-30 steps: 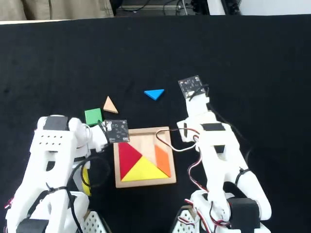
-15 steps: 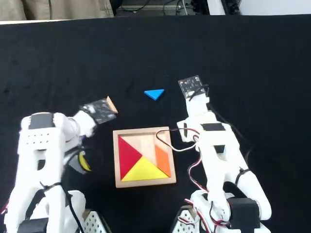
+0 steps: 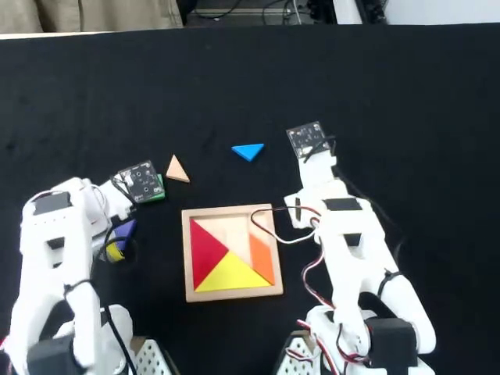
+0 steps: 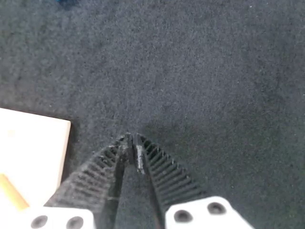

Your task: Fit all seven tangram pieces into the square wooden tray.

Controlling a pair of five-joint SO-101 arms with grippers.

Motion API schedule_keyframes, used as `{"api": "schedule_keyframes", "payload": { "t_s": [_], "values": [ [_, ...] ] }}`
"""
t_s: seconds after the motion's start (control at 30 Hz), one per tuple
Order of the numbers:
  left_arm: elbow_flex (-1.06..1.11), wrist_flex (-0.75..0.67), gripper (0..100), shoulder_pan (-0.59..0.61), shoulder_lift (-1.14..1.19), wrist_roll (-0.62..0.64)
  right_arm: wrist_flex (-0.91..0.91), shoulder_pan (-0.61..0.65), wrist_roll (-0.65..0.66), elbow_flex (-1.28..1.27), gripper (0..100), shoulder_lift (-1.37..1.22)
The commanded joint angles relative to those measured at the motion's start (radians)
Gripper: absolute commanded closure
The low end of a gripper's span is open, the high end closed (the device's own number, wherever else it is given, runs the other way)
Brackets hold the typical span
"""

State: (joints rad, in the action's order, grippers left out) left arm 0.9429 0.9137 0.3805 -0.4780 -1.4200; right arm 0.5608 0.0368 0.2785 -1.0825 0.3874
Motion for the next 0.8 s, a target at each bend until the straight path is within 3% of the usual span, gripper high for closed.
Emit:
{"api": "schedule_keyframes", "payload": {
  "t_s": [0.0,0.53,0.77],
  "values": [
    [-0.099,-0.021,61,0.008,0.132,-0.003,-0.011,0.017,0.009,0.01,98.6,-0.007],
    [-0.351,0.018,57,-0.012,0.477,0.025,-0.012,0.017,0.009,0.01,98.6,-0.007],
    [-0.384,0.012,59,-0.016,0.571,-0.08,-0.012,0.017,0.009,0.01,98.6,-0.007]
  ]
}}
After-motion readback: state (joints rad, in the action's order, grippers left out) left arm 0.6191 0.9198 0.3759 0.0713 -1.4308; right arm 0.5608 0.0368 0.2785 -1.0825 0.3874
